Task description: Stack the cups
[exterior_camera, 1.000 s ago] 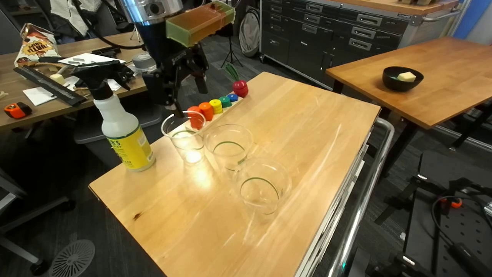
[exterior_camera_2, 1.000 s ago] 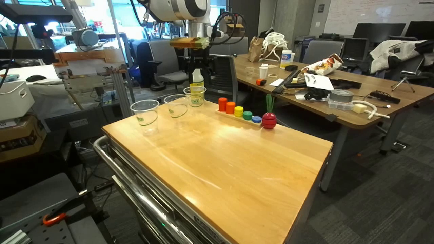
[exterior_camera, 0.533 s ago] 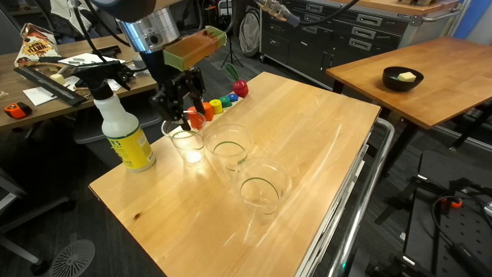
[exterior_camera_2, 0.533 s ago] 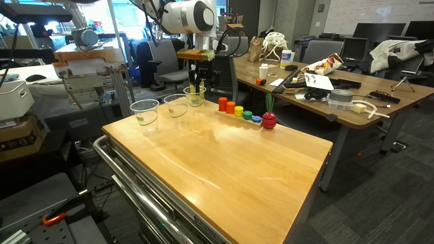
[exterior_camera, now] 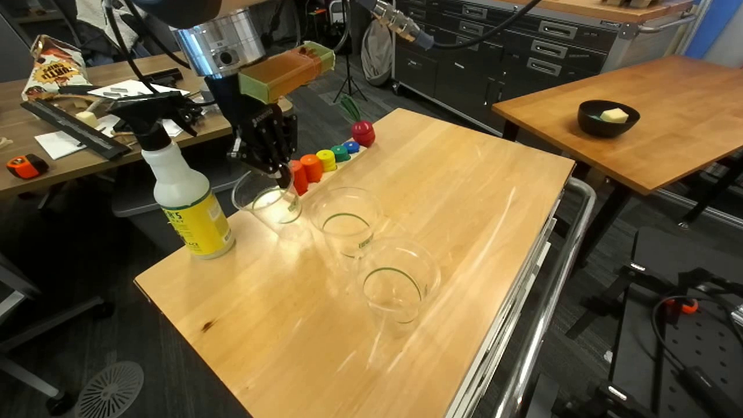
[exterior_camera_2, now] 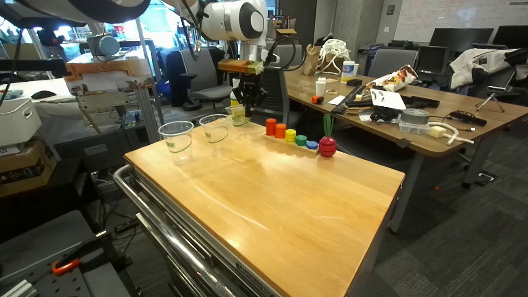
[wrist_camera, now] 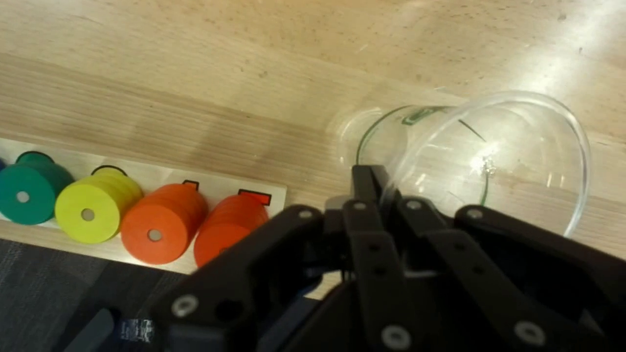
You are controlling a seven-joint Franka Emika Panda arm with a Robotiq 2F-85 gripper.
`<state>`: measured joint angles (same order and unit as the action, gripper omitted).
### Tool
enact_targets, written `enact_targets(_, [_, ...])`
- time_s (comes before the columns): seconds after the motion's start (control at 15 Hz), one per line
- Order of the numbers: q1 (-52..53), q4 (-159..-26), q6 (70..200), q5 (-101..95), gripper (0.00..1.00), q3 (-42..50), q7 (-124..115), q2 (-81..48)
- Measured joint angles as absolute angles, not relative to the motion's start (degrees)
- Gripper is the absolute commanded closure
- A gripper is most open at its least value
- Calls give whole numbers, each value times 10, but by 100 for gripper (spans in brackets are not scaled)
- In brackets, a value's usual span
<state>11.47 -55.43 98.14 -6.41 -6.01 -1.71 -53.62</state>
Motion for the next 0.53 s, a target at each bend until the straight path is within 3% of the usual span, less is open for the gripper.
enact_targets(0.53, [53,-546,962,39,99,-90,-15,-503])
